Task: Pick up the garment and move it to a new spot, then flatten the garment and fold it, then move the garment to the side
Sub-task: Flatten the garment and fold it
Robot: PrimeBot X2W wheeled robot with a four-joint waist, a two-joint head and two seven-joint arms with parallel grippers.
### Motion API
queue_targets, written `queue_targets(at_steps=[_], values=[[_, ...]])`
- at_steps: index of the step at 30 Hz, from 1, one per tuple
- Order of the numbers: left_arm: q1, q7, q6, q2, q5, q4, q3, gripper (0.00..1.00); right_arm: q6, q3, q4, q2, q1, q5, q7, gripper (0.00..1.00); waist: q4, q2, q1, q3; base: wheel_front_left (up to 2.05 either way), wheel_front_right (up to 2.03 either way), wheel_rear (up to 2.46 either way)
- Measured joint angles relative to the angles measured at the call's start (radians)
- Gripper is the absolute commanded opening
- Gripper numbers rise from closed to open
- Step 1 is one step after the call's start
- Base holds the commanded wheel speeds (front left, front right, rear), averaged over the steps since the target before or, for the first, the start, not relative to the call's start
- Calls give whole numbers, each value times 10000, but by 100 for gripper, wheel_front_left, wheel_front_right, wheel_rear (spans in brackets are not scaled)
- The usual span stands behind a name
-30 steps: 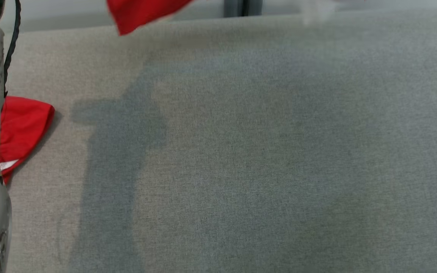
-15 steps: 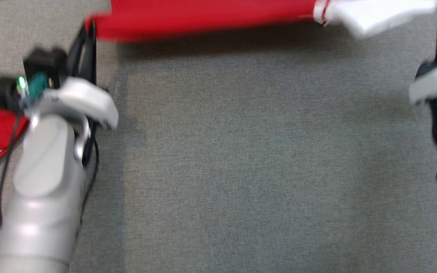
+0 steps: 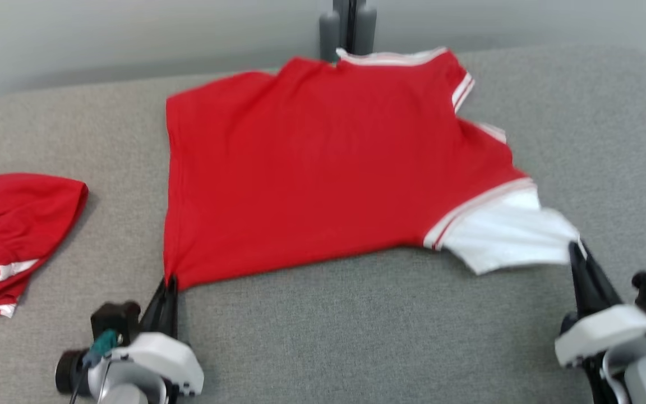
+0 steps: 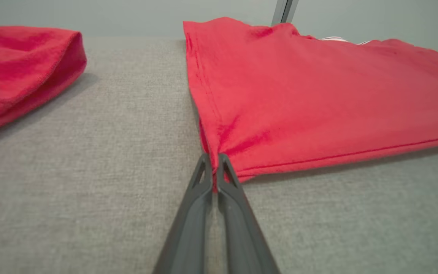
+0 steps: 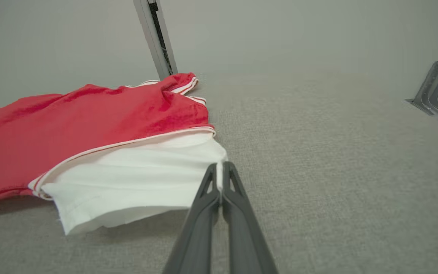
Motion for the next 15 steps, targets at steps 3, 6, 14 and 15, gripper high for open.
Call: queue_targets(at_steps=[3, 6, 14, 15], values=[[783, 0, -86, -10, -73, -138, -10, 0, 0, -115, 127, 217, 785, 144, 0, 0, 5, 0, 0, -577, 0, 0, 0], [1522, 0, -102, -52, -167, -234, -23, 0, 0, -27, 190, 372, 1546, 176, 0, 0, 26, 0, 0, -1165, 0, 0, 0], [3056, 0, -12, -46, -374, -571, 117, 0, 0, 303, 322, 514, 3256, 159, 0, 0, 110, 0, 0, -2450, 0, 0, 0], [3219, 0, -12, -48, -397, -596, 151, 0, 0, 339, 313, 520, 3447, 146, 0, 0, 117, 0, 0, -2556, 0, 0, 0]])
